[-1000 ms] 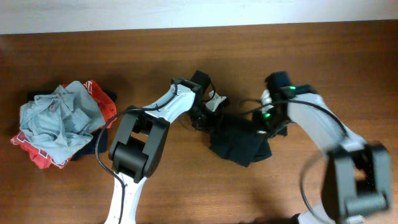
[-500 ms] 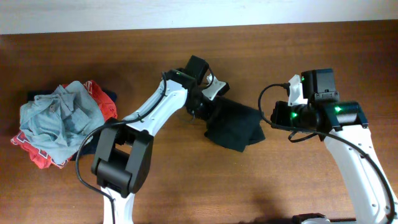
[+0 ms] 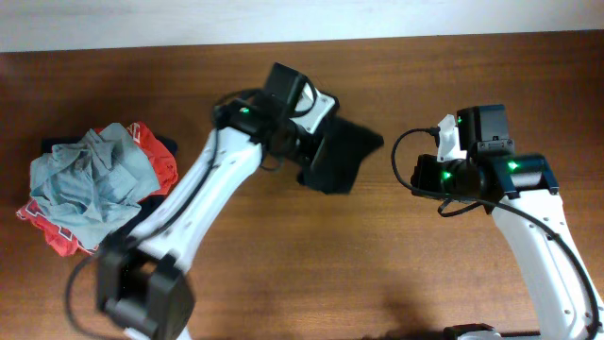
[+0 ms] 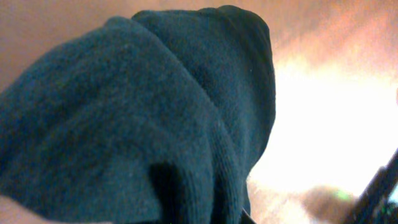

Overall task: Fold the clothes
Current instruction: 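Carry the folded shirt with the left gripper onto the clothes pile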

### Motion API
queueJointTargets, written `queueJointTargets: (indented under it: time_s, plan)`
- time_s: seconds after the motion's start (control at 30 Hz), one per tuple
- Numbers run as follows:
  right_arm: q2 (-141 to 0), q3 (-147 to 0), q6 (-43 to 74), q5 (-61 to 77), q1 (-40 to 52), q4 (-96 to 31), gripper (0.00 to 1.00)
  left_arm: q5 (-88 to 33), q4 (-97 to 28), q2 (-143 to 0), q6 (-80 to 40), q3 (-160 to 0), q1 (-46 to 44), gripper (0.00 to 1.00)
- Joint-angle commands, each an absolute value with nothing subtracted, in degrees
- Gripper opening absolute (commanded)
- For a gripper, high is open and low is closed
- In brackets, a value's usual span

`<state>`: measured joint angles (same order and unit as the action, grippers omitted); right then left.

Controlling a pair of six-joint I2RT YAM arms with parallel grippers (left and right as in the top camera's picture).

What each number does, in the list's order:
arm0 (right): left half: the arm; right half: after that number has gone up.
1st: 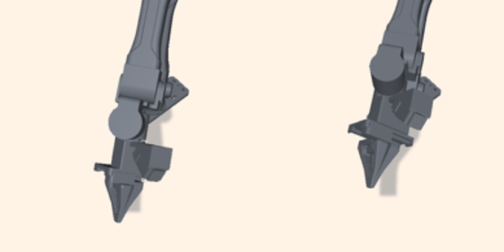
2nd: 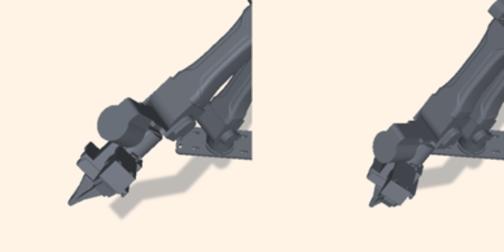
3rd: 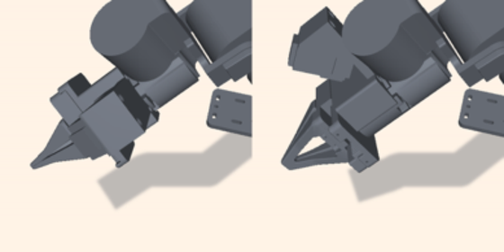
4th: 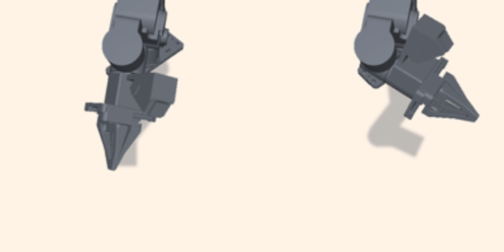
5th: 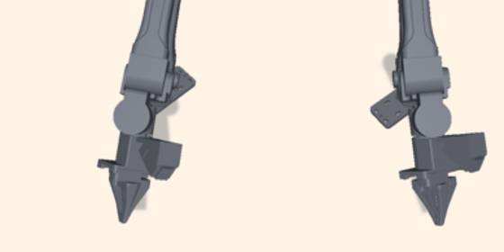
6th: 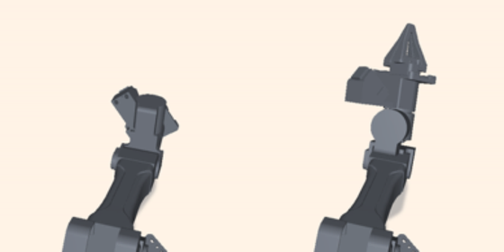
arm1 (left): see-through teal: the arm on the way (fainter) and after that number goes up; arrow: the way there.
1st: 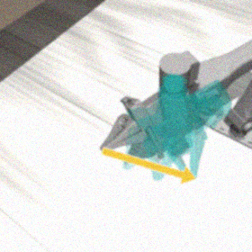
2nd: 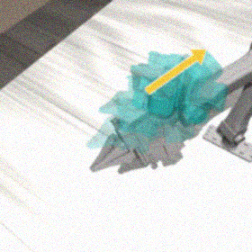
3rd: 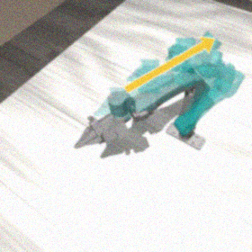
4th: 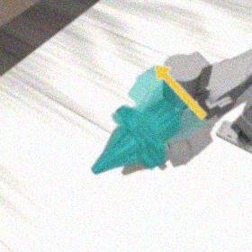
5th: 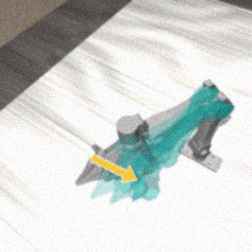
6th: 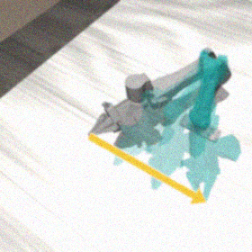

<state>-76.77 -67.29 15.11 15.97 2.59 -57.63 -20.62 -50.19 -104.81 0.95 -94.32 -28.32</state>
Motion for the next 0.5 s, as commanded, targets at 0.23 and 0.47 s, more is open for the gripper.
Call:
queueJointTargets:
  time_s: [0.23,0.47]
  plan:
    - [-76.64,-67.51,14.85,16.10,2.17,-58.81,0.06,-11.53,-51.75,-90.28,-9.34,-96.07,-14.44,0.00]
    - [-76.64,-67.51,14.83,16.05,2.17,-59.40,0.06,-15.55,-57.39,-87.33,-12.01,-96.07,4.64,0.00]
